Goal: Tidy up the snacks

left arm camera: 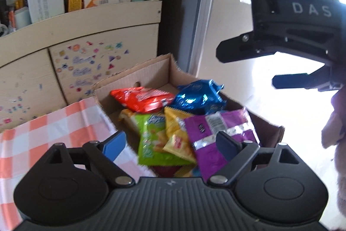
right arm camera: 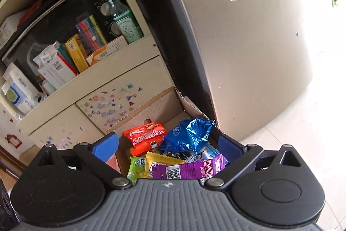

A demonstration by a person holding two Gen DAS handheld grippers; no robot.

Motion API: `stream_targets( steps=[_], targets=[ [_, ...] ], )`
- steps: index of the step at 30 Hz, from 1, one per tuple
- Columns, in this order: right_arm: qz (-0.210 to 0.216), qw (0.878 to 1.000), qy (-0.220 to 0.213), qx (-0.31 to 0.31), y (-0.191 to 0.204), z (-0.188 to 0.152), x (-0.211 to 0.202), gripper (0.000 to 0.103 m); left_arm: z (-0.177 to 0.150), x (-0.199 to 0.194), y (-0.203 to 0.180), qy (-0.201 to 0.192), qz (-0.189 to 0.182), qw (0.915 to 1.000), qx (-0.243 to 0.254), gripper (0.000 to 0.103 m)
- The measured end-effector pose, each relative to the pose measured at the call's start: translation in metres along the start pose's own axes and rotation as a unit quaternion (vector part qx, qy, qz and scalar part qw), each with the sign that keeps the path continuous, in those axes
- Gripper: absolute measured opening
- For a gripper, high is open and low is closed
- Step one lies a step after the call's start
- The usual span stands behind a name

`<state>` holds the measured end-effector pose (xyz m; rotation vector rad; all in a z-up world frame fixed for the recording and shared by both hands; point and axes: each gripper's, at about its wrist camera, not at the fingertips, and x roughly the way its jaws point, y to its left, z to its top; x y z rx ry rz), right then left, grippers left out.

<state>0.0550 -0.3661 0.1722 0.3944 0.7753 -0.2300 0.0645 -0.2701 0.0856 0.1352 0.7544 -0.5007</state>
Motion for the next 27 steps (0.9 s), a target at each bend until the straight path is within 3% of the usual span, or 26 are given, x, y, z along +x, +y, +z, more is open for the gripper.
stream_targets(
  steps=[6, 27],
  targets=[
    [-0.031, 0.999, 0.017, -0.015, 0.000, -0.007, -0.006, 0.103, -0.007, -0.012, 0.004, 0.030, 0.022, 0.9993, 0.000, 0.092],
    [-0.118, 0.992, 0.042, -0.032, -0.017, -0.041, -0.036, 0.103, -0.010, -0.036, 0.010, 0.058, 0.063, 0.9963, 0.000, 0.095]
  ],
)
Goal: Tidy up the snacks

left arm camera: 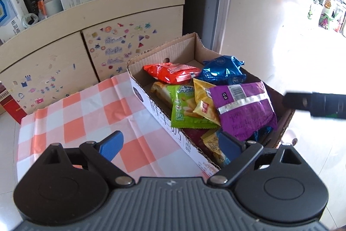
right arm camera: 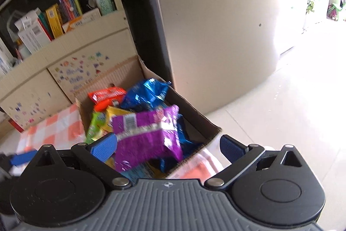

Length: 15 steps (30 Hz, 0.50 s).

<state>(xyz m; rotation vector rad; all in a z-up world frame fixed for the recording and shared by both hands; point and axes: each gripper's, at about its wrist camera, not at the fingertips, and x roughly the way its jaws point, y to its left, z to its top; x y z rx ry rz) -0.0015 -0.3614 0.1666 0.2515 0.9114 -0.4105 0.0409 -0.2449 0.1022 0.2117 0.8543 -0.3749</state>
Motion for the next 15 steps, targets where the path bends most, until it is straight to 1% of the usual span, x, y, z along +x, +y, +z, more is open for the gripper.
stream_targets(
  steps=[5, 11, 15],
  targets=[
    [-0.013, 1.000, 0.009, 0.002, -0.003, 0.000, 0.004, 0.103, 0.007, 0.001, 0.000, 0.001, 0.017, 0.9998, 0.007, 0.097],
    [-0.015, 1.000, 0.021, -0.003, 0.004, -0.001, 0.011, 0.103, 0.021, 0.007, -0.001, 0.004, 0.028, 0.9996, 0.008, 0.098],
    [-0.017, 0.999, 0.034, -0.008, 0.009, 0.000, 0.019, 0.103, 0.028, 0.011, -0.005, 0.006, 0.038, 0.9990, 0.022, 0.098]
  ],
)
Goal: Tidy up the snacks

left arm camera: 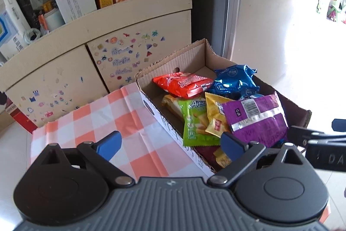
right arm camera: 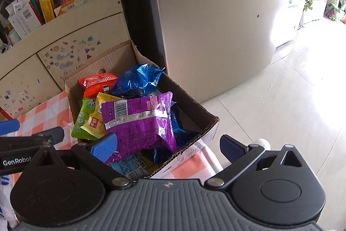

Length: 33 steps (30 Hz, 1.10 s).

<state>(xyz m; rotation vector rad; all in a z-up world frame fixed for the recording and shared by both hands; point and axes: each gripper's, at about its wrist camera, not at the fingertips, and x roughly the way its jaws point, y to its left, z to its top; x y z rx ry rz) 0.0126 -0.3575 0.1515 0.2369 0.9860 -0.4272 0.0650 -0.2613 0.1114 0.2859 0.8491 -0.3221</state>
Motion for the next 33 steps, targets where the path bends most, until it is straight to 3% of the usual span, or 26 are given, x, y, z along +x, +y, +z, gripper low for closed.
stream_targets(
  steps=[33],
  targets=[
    [-0.022, 0.999, 0.026, -0.036, 0.026, 0.011, 0.022, 0.103, 0.014, 0.029, 0.007, 0.032, 0.032, 0.9988, 0.019, 0.098]
  ],
)
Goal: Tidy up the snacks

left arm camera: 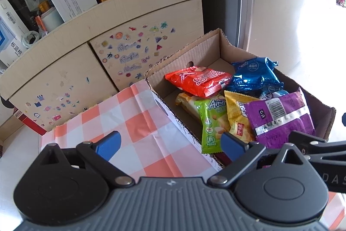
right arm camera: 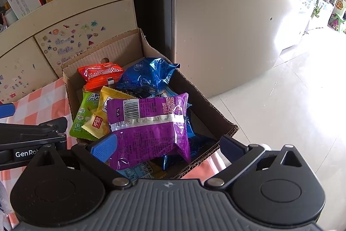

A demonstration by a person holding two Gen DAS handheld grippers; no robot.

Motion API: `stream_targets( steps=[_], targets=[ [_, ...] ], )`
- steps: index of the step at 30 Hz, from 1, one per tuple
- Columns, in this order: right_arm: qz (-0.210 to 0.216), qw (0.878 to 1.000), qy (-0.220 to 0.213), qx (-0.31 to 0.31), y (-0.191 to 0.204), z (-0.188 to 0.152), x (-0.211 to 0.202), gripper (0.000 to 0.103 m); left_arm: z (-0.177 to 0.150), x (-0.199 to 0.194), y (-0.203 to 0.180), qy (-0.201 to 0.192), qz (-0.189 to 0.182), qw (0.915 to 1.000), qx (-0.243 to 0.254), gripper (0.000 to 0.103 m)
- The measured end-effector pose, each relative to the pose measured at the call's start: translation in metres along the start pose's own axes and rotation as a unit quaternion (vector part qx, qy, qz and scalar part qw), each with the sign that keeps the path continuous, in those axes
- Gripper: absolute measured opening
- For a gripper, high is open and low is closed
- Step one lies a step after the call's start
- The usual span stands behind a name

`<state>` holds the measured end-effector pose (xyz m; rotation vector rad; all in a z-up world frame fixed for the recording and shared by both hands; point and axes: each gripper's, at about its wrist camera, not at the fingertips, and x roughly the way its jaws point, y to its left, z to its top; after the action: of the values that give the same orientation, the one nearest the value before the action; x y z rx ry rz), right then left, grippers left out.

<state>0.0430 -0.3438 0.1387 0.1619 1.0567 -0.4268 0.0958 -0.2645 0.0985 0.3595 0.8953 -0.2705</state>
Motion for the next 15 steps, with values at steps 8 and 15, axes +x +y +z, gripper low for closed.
stream_targets(
  steps=[8, 15],
  targets=[
    [-0.001, 1.000, 0.003, -0.005, 0.0035, 0.0009, 0.0027, 0.103, -0.0006, 0.0069, 0.0032, 0.016, -0.007, 0.9998, -0.010, 0.098],
    [0.001, 1.000, 0.004, -0.007, 0.0049, 0.0016, 0.0043, 0.103, -0.0012, 0.0105, 0.0057, 0.023, -0.011, 0.9995, -0.019, 0.097]
  ],
)
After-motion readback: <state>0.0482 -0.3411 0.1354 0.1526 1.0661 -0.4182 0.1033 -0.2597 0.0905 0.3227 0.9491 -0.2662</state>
